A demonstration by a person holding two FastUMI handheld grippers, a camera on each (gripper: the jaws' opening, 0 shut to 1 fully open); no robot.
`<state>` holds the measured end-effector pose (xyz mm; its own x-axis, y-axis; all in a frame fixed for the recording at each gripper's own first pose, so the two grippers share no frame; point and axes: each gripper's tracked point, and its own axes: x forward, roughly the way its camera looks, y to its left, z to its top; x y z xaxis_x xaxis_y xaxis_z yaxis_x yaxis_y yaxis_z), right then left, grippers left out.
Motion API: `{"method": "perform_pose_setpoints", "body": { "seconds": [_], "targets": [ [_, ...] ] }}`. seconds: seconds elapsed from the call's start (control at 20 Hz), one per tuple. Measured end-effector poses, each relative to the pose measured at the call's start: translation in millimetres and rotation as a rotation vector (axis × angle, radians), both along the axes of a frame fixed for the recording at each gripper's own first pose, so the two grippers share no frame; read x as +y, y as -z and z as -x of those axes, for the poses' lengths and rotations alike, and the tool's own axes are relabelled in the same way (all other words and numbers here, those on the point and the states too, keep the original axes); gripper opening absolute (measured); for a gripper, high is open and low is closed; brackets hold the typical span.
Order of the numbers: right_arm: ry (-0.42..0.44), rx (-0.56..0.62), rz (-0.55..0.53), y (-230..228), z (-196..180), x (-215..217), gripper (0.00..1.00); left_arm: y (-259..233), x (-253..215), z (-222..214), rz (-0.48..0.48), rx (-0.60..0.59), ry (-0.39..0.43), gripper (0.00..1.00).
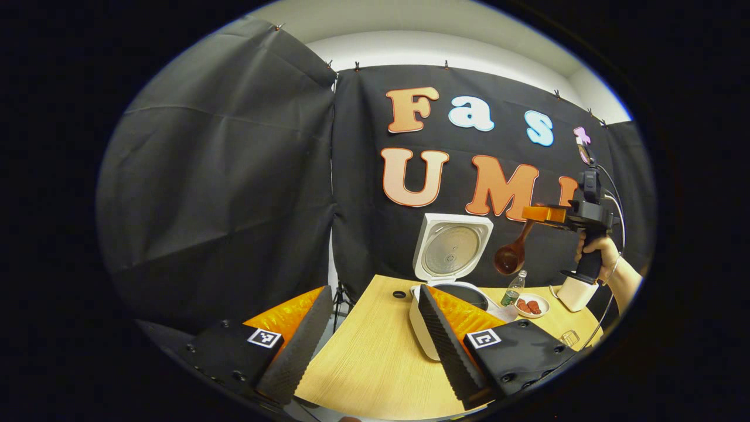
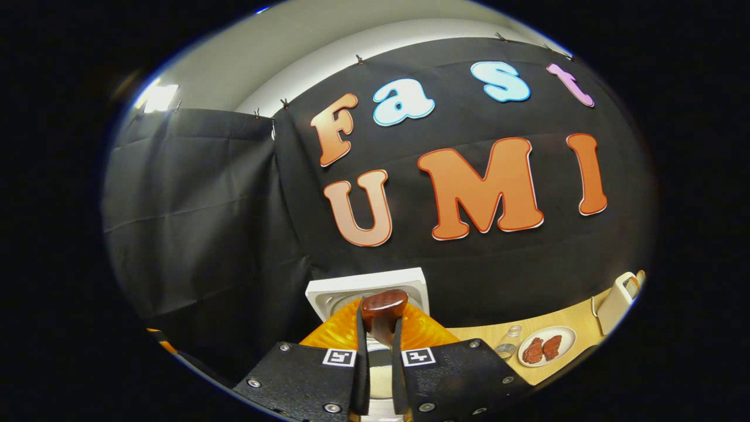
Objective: Close the left gripper, press the button to open the rice cooker; take a wooden spoon from the chopstick holder with the right hand, scoop a spoonful of rice and pour it into the rice cooker, then put the wooden spoon back into the chopstick holder.
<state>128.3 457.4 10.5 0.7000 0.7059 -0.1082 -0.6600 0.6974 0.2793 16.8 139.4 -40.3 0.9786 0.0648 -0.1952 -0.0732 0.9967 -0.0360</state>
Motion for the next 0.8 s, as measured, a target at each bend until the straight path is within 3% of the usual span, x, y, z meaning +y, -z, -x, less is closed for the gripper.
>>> {"method": "perform_pose_setpoints", "body": {
  "seconds": [0.2, 0.25, 0.3, 0.8],
  "targets": [
    [0.06, -0.003, 0.002, 1.6, 0.4, -50.6, 0.14, -4.9, -15.4, 0.2, 0.004, -0.017, 0.025, 1.0],
    [0.073, -0.001, 0.003, 2.4, 2.3, -62.2, 0.19, -6.6, -19.9, 0.1, 0.003, -0.022, 0.031, 1.0],
    [0.086, 0.003, 0.0, 3.6, 3.0, -75.3, 0.14, -8.2, -24.3, 0.7, 0.002, -0.026, 0.039, 1.0],
    [0.249, 0.066, 0.0, 35.5, 16.5, -210.7, 0.14, -13.6, -55.9, -5.7, -0.021, -0.043, 0.089, 1.0]
  ]
}}
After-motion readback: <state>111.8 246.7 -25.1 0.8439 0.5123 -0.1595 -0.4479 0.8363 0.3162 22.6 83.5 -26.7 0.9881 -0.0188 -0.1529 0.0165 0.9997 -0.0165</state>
